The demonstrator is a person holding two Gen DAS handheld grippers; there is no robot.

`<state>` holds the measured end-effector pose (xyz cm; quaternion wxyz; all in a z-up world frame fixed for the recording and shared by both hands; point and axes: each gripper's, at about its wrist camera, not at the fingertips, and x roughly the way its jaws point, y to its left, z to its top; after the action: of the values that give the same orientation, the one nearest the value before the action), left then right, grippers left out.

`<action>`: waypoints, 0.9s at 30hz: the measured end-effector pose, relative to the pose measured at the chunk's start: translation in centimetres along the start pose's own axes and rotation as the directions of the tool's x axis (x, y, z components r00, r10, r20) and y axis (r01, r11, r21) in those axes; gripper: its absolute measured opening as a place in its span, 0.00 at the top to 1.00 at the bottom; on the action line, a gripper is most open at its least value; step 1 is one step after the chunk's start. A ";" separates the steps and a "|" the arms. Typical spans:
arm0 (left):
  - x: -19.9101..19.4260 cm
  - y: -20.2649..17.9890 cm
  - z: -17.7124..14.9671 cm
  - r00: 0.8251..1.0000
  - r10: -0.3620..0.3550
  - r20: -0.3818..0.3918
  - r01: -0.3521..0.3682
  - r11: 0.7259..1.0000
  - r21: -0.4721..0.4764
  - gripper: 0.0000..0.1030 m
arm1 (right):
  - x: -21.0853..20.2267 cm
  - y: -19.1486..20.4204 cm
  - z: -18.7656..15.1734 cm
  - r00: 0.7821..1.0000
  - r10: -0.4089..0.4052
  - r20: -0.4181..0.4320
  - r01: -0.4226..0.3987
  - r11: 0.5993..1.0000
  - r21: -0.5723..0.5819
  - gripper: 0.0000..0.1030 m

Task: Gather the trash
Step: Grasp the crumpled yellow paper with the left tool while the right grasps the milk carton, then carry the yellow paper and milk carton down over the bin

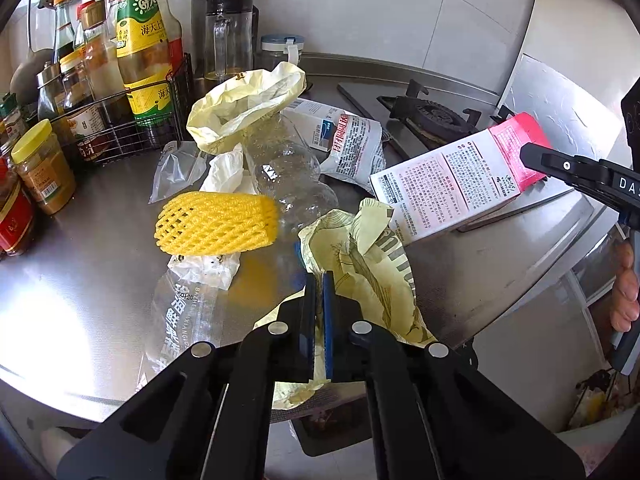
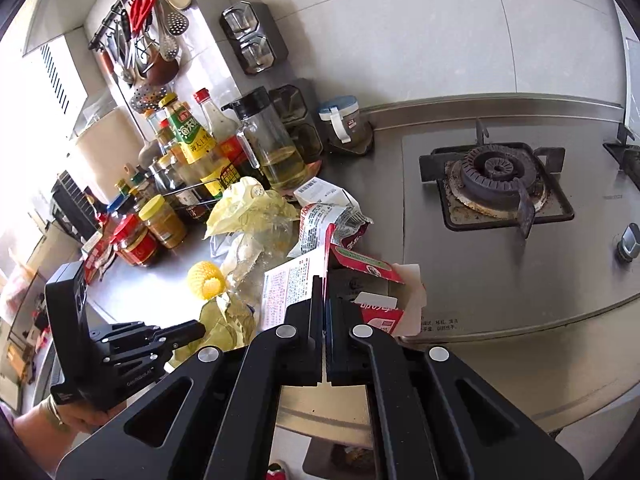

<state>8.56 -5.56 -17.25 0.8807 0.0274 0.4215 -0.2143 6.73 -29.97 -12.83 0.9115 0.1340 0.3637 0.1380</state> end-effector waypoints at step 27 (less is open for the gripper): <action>-9.5 -3.9 -9.9 0.997 -0.066 -0.040 0.066 0.998 0.000 0.99 | -10.8 3.4 -11.1 0.993 0.039 -0.111 -0.037 0.999 0.022 0.98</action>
<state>-5.52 -3.40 -15.93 0.8645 0.0185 0.4396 -0.2430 -9.06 -28.93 -12.66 0.8856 0.1419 0.4125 0.1591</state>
